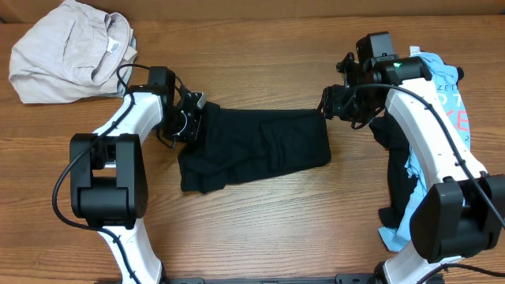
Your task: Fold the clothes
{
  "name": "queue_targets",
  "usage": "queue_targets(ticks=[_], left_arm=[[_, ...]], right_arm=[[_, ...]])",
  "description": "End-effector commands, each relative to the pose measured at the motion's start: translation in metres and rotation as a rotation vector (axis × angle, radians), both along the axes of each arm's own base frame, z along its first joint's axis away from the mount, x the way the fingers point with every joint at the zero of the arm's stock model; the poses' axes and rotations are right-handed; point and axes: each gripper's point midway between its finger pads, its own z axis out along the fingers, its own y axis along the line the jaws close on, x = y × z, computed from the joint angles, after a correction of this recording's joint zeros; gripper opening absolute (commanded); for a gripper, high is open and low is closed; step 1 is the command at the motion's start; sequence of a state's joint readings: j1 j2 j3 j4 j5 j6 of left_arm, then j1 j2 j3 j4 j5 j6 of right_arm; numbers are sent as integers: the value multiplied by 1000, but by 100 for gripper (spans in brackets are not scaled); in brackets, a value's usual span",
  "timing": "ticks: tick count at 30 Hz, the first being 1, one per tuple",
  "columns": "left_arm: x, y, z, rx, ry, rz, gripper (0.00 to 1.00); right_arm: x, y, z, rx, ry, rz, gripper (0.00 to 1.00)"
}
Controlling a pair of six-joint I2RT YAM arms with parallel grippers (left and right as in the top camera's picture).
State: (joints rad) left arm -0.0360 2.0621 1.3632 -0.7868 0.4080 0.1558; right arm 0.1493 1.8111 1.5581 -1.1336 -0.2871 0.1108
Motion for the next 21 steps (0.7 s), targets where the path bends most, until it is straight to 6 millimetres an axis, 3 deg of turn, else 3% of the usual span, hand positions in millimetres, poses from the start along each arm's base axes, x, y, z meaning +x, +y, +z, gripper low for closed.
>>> queue_targets(ticks=[1, 4, 11, 14, 17, 21], left_arm=[[-2, 7, -4, 25, 60, 85, 4], [3, 18, 14, 55, 87, 112, 4], [22, 55, 94, 243, 70, 137, 4], [27, 54, 124, 250, 41, 134, 4], [26, 42, 143, 225, 32, 116, 4], [18, 23, 146, 226, 53, 96, 4]], right_arm=[[-13, 12, -3, 23, 11, 31, 55], [-22, 16, -20, 26, 51, 21, 47], [-39, 35, -48, 95, 92, 42, 19], [-38, 48, -55, 126, 78, 37, 4], [-37, 66, -60, 158, 55, 50, 4], [-32, 83, -57, 176, 19, 45, 4]])
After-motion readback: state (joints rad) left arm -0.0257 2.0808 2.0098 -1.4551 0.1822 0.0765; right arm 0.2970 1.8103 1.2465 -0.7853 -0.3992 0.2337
